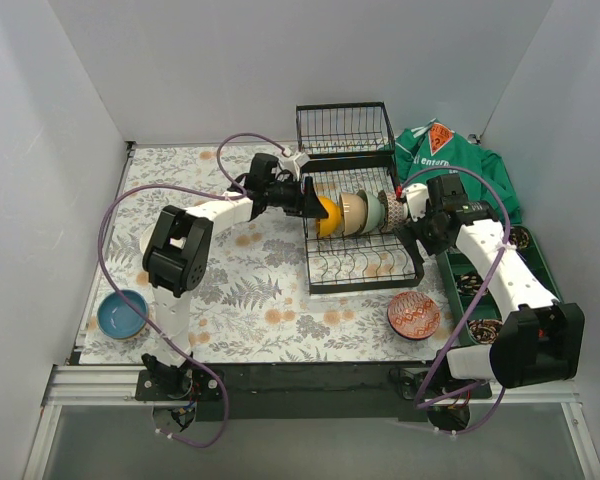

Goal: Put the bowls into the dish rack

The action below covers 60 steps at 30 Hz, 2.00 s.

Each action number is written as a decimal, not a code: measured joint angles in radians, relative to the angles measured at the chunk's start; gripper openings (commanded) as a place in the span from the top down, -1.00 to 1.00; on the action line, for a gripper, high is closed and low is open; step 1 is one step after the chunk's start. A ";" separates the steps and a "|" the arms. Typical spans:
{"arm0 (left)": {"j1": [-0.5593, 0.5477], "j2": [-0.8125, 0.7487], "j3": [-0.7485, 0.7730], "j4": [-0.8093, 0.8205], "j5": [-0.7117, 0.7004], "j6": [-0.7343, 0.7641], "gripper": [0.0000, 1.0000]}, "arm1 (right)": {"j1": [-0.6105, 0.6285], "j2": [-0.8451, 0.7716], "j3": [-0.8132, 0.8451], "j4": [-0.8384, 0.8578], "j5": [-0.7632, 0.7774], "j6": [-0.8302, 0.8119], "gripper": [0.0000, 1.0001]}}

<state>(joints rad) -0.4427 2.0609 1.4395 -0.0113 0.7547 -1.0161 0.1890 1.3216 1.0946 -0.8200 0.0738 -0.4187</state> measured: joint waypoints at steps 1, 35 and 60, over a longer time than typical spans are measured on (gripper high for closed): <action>0.000 0.011 0.004 0.013 0.011 -0.008 0.01 | 0.000 0.000 0.000 0.001 0.002 0.000 -0.93; 0.022 0.122 -0.175 0.926 0.315 -0.801 1.00 | 0.000 0.118 0.113 -0.038 0.041 -0.004 -0.91; 0.030 0.428 0.037 1.376 0.384 -1.023 1.00 | 0.013 0.181 0.134 -0.070 0.073 -0.017 -0.89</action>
<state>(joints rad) -0.4126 2.4893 1.4765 1.3643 1.1385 -2.0392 0.2016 1.5028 1.2289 -0.8898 0.1467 -0.4355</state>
